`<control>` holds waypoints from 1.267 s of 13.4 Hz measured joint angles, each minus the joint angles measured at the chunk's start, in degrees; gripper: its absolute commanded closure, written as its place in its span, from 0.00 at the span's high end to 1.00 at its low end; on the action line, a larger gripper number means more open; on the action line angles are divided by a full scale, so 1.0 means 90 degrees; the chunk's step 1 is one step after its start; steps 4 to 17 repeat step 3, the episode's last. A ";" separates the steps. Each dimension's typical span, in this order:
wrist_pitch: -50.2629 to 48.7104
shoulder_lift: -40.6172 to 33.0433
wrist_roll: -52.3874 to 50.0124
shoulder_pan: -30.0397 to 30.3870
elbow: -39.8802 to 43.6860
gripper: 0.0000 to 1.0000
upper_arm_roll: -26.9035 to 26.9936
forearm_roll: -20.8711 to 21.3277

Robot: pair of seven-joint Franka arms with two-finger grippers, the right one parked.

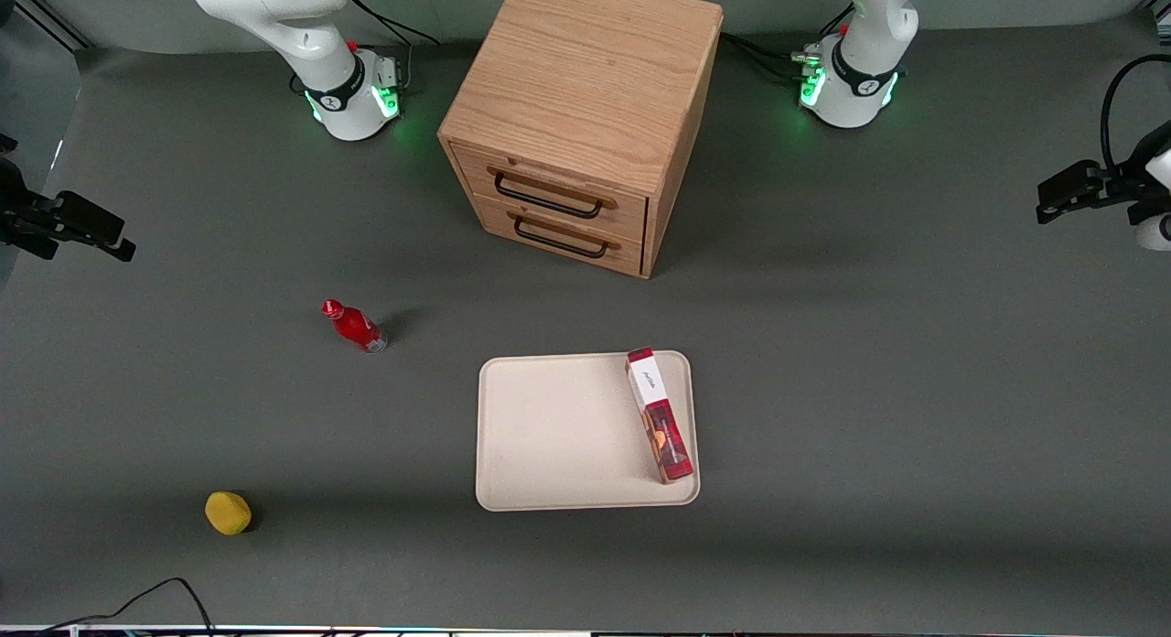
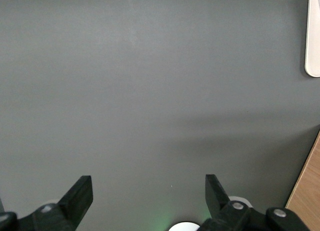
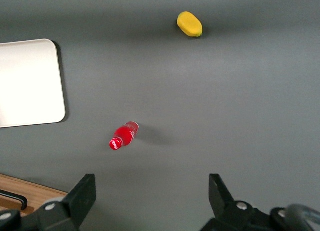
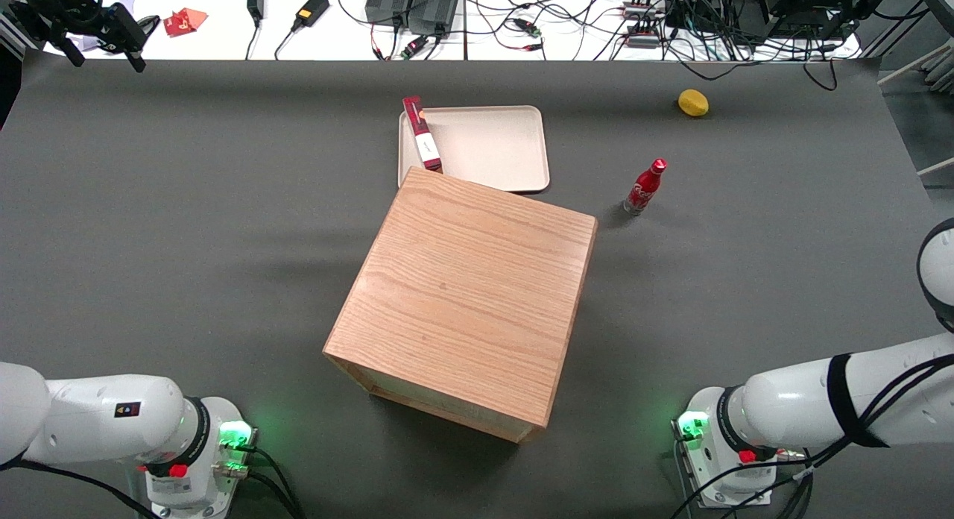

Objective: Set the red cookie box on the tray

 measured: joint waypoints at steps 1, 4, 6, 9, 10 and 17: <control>0.0000 -0.0014 -0.0002 0.0000 0.0000 1.00 0.0007 0.0000; 0.0012 -0.0014 -0.0032 0.0000 0.0016 1.00 0.0012 0.0001; 0.0012 -0.0014 -0.0032 0.0000 0.0016 1.00 0.0012 0.0001; 0.0012 -0.0014 -0.0032 0.0000 0.0016 1.00 0.0012 0.0001; 0.0012 -0.0014 -0.0032 0.0000 0.0016 1.00 0.0012 0.0001; 0.0012 -0.0014 -0.0032 0.0000 0.0016 1.00 0.0012 0.0001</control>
